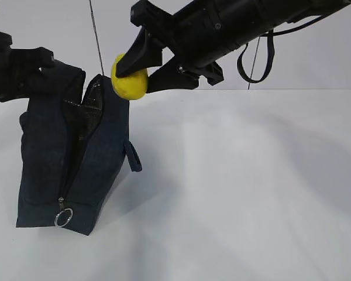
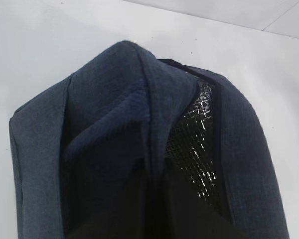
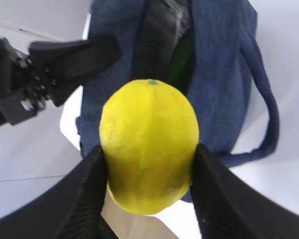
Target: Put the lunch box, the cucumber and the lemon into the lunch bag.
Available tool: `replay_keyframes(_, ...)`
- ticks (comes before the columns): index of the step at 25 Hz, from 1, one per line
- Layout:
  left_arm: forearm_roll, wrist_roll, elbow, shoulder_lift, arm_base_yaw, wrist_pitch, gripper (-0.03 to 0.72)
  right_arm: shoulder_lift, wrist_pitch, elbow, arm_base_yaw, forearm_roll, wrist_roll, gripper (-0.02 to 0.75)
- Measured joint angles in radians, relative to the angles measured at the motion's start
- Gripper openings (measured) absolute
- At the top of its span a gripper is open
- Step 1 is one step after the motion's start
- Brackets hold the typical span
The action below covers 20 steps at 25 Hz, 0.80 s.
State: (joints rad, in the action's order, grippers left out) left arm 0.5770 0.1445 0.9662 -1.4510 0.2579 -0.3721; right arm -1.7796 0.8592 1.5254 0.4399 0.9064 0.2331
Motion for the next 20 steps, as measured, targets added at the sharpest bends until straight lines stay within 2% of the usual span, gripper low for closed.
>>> replay_keyframes(4, 0.011, 0.0, 0.0, 0.0, 0.0, 0.0, 0.006, -0.034, -0.026, 0.011, 0.021, 0.082, 0.065, 0.416)
replay_keyframes(14, 0.033, 0.0, 0.0, 0.0, 0.0, 0.0, 0.006, -0.188, -0.067, 0.116, 0.054, 0.135, 0.107, 0.416)
replay_keyframes(20, 0.033, 0.0, 0.0, 0.0, 0.0, 0.0, 0.006, -0.238, -0.071, 0.14, 0.059, 0.24, 0.187, 0.416)
